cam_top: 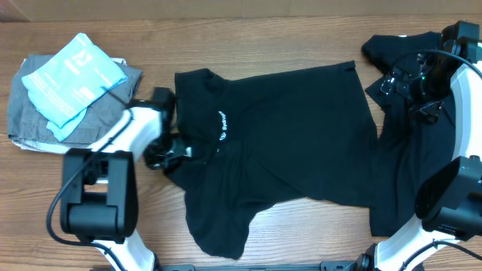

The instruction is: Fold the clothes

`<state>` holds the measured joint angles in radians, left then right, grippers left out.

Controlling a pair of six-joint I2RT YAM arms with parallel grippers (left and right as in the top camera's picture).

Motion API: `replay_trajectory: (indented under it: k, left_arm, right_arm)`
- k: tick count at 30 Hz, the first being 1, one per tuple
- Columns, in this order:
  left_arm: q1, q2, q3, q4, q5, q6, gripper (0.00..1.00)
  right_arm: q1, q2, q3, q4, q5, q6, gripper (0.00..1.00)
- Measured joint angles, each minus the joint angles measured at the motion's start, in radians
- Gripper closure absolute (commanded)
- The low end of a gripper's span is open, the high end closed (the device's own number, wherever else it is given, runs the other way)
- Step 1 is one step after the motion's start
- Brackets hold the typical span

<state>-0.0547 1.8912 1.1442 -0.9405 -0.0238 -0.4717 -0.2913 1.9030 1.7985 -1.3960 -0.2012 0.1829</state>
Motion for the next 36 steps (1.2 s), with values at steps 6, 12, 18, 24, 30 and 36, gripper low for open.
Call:
replay_trajectory:
  k: [6, 12, 18, 24, 30, 36]
  left_arm:
    - [0.153, 0.0, -0.001, -0.003, -0.019, 0.011, 0.85]
    - [0.214, -0.002, -0.002, -0.019, -0.021, 0.032, 0.71]
    - [0.216, 0.004, 0.029, -0.102, -0.042, 0.037, 0.7]
    - [0.218, 0.011, 0.256, -0.267, -0.052, 0.037, 0.69]
    - [0.194, -0.022, 0.415, -0.328, 0.005, 0.054, 0.96]
    - [0.124, -0.032, 0.385, -0.261, 0.076, 0.061, 0.96]
  right_arm:
    - [0.0, 0.0, 0.0, 0.0, 0.0, 0.0, 0.0]
    - [0.0, 0.0, 0.0, 0.0, 0.0, 0.0, 0.0]
    - [0.0, 0.0, 0.0, 0.001, 0.0, 0.0, 0.0]
    - [0.0, 0.0, 0.0, 0.0, 0.0, 0.0, 0.0]
    - [0.0, 0.0, 0.0, 0.0, 0.0, 0.0, 0.0]
    - [0.0, 0.0, 0.0, 0.0, 0.0, 0.0, 0.0]
